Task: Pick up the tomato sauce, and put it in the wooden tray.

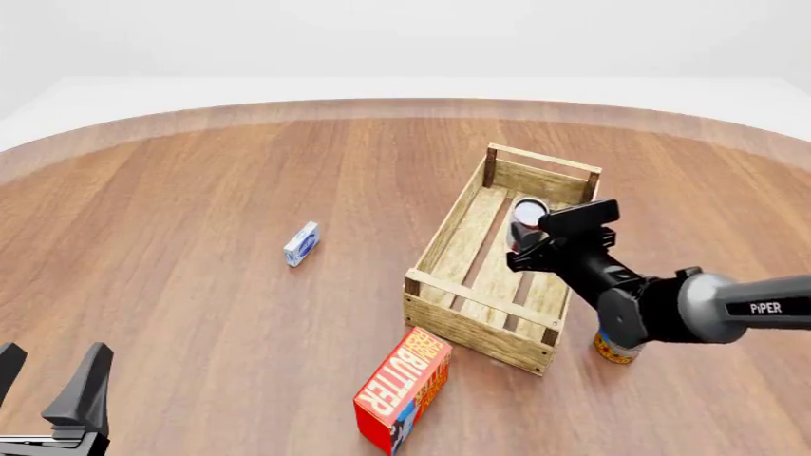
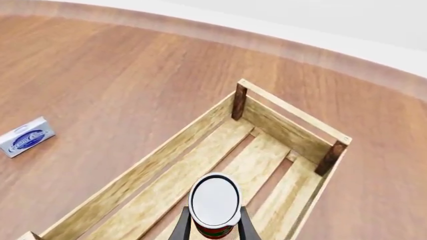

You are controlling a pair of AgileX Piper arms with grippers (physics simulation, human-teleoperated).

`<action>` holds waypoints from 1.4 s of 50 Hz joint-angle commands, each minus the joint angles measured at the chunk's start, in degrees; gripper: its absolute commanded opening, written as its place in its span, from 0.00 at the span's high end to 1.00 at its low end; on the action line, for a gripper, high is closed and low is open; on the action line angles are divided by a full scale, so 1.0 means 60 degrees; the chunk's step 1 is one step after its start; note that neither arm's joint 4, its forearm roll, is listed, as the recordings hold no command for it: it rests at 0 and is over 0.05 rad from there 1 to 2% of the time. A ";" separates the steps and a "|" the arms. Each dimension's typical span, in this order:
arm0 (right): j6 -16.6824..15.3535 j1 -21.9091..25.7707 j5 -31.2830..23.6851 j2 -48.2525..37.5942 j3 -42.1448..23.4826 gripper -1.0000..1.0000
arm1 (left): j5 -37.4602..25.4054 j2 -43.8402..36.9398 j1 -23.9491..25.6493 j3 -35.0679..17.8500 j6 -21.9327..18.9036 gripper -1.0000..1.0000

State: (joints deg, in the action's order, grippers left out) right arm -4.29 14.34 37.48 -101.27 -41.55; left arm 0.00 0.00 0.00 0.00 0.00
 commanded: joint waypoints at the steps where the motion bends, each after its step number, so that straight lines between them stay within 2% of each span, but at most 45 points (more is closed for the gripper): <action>1: 0.0168 -0.0020 0.0022 -0.0367 -0.0322 1.00 | 0.0000 0.0000 0.0000 0.0000 0.0000 0.00; 70: 0.0267 -0.0209 0.0264 -0.1692 -0.0965 1.00 | 0.0000 0.0000 0.0000 0.0000 0.0000 0.00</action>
State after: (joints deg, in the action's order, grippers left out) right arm -3.77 12.93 38.71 -110.65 -46.82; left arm 0.00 0.00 0.00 0.00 0.00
